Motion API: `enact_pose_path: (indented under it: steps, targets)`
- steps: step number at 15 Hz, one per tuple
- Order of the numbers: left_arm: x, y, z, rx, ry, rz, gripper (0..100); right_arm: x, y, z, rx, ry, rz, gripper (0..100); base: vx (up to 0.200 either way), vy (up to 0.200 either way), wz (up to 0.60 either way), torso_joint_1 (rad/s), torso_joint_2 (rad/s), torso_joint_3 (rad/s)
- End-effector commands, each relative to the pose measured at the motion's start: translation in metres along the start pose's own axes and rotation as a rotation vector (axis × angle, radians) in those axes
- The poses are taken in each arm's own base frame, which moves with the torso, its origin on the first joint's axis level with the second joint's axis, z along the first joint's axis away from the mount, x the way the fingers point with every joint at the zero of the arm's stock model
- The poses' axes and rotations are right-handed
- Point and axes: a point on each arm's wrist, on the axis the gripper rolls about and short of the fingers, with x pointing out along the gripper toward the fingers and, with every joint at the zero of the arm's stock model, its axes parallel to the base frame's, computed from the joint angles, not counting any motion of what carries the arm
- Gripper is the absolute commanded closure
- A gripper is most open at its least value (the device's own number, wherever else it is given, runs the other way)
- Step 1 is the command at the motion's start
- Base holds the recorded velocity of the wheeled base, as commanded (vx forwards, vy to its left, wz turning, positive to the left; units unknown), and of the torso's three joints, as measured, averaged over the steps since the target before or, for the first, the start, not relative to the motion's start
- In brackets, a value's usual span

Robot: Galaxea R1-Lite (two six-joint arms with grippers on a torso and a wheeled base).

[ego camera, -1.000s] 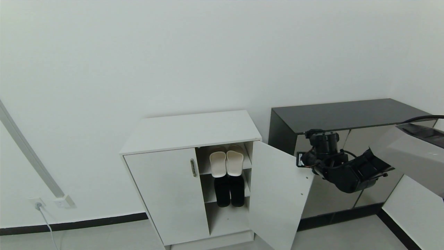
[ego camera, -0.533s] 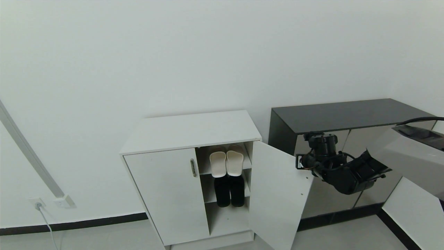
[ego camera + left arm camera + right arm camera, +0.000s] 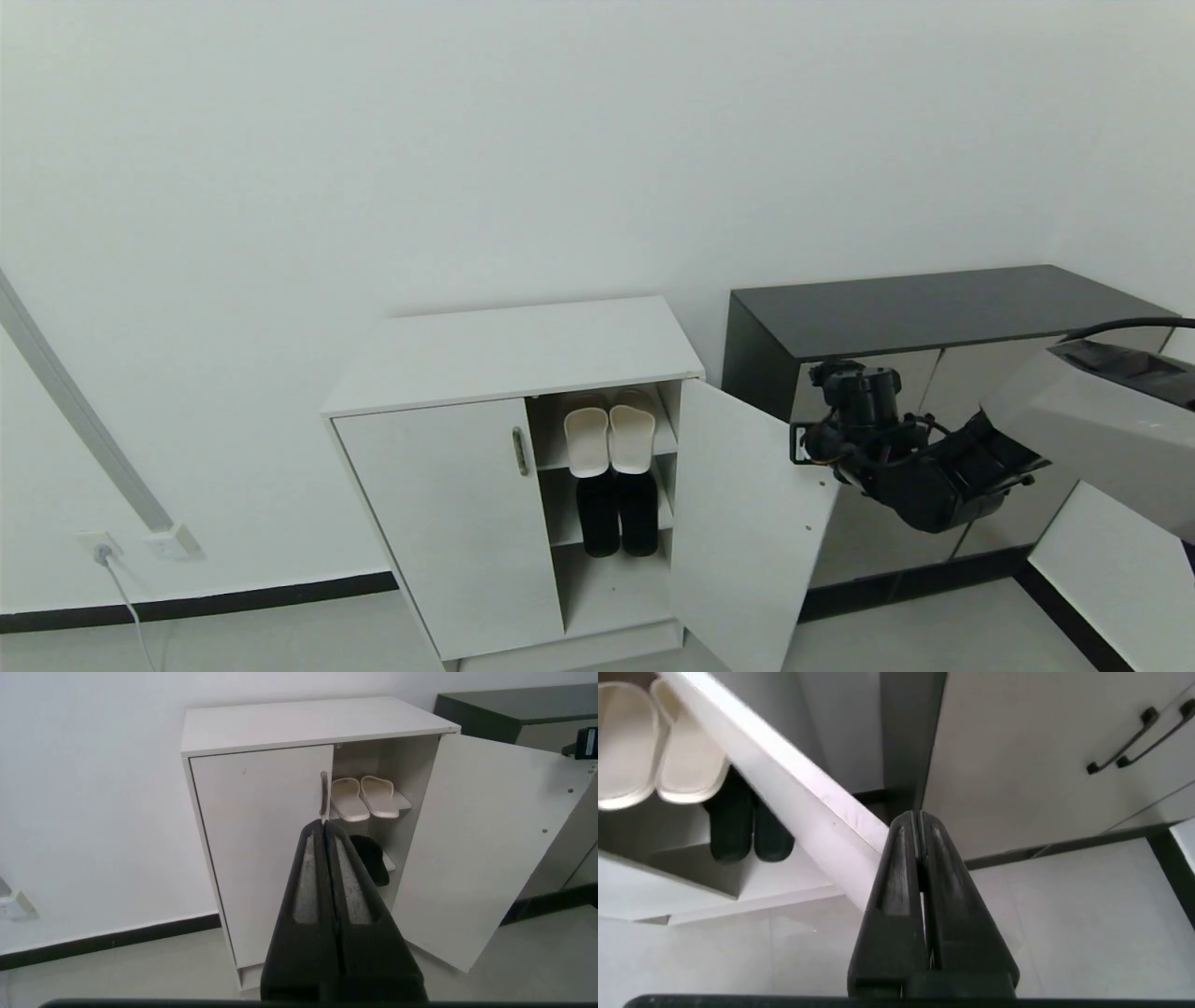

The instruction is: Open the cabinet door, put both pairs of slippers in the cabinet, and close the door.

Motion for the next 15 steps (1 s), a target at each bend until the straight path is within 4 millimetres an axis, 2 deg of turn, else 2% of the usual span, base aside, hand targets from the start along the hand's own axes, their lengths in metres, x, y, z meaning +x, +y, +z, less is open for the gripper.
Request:
enact_pose_path:
  steps: [1, 4, 5, 8, 15]
  targets:
    - [0.000, 0.000, 0.000, 0.000, -0.001, 0.000, 100, -0.009, 0.010, -0.003, -0.015, 0.009, 0.027, 100, 0.000, 0.000, 0.00, 0.000, 0.00, 0.000]
    - [0.000, 0.000, 0.000, 0.000, -0.001, 0.000, 100, -0.032, 0.033, -0.008, -0.048, 0.020, 0.090, 100, 0.000, 0.000, 0.00, 0.000, 0.00, 0.000]
    - [0.000, 0.000, 0.000, 0.000, -0.001, 0.000, 100, -0.054, 0.053, -0.011, -0.072, 0.023, 0.146, 100, 0.000, 0.000, 0.00, 0.000, 0.00, 0.000]
    - [0.000, 0.000, 0.000, -0.002, -0.001, 0.000, 100, -0.083, 0.063, -0.002, -0.068, -0.005, 0.205, 100, 0.000, 0.000, 0.00, 0.000, 0.00, 0.000]
    - [0.000, 0.000, 0.000, 0.000, -0.001, 0.000, 100, -0.088, 0.060, -0.006, -0.087, -0.042, 0.220, 100, 0.000, 0.000, 0.00, 0.000, 0.00, 0.000]
